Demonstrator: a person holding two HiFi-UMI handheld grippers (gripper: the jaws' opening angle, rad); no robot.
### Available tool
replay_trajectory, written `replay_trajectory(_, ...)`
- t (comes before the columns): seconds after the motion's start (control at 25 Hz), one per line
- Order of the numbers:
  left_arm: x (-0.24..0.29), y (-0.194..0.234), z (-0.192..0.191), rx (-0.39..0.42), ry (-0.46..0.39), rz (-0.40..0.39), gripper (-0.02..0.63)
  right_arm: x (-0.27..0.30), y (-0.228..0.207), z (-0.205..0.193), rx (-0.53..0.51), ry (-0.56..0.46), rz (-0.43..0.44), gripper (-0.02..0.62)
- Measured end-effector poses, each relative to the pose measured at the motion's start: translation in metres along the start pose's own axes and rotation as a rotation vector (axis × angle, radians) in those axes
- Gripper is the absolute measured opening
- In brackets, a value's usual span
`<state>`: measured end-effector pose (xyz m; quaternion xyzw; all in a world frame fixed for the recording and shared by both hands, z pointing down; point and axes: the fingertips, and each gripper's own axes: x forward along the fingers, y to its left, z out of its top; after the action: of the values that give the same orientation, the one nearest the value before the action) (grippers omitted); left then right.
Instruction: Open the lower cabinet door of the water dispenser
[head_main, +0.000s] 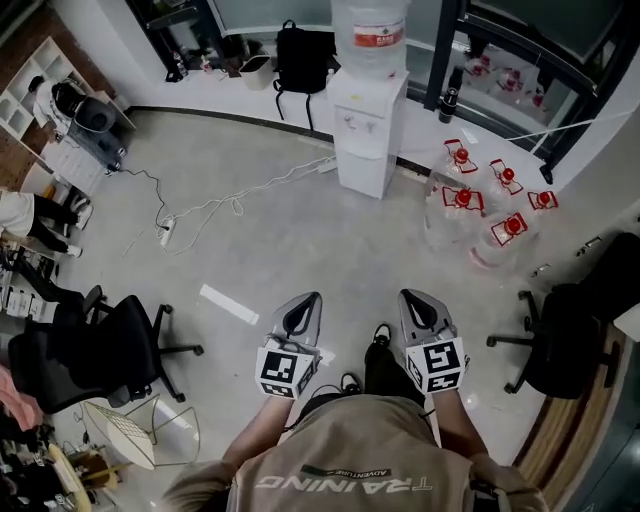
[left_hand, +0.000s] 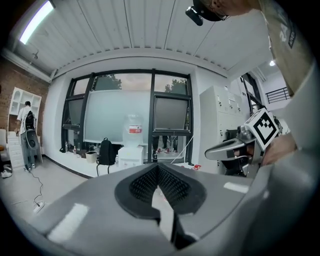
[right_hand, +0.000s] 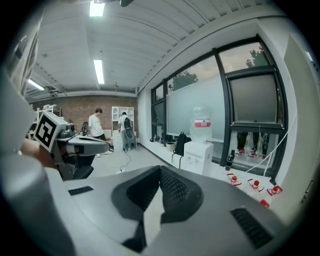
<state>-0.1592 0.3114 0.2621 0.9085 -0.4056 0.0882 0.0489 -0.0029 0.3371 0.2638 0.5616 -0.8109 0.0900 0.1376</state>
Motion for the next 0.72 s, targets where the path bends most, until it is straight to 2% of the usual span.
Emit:
replay_trajectory(0.12, 0.022, 0.014, 0.006, 0.027, 0.014, 0.014, 0.002, 0.035, -0.016, 0.005, -0.005, 0.000, 0.037, 0.009)
replay_trajectory(0.32, 0.072, 0.033, 0.030, 0.020, 0.022, 0.044, 0.002, 0.082, -0.052, 0.030, -0.052, -0.026, 0.076, 0.009)
replay_trajectory(0.56, 0.145, 0.031, 0.059, 0.032, 0.004, 0.021, 0.002, 0.121, -0.110, 0.037, -0.009, -0.023, 0.083, 0.009)
replay_trajectory(0.72, 0.181, 0.048, 0.060, -0.049, 0.012, 0.035, 0.002, 0.144, -0.141, 0.043, 0.030, -0.035, 0.085, 0.009)
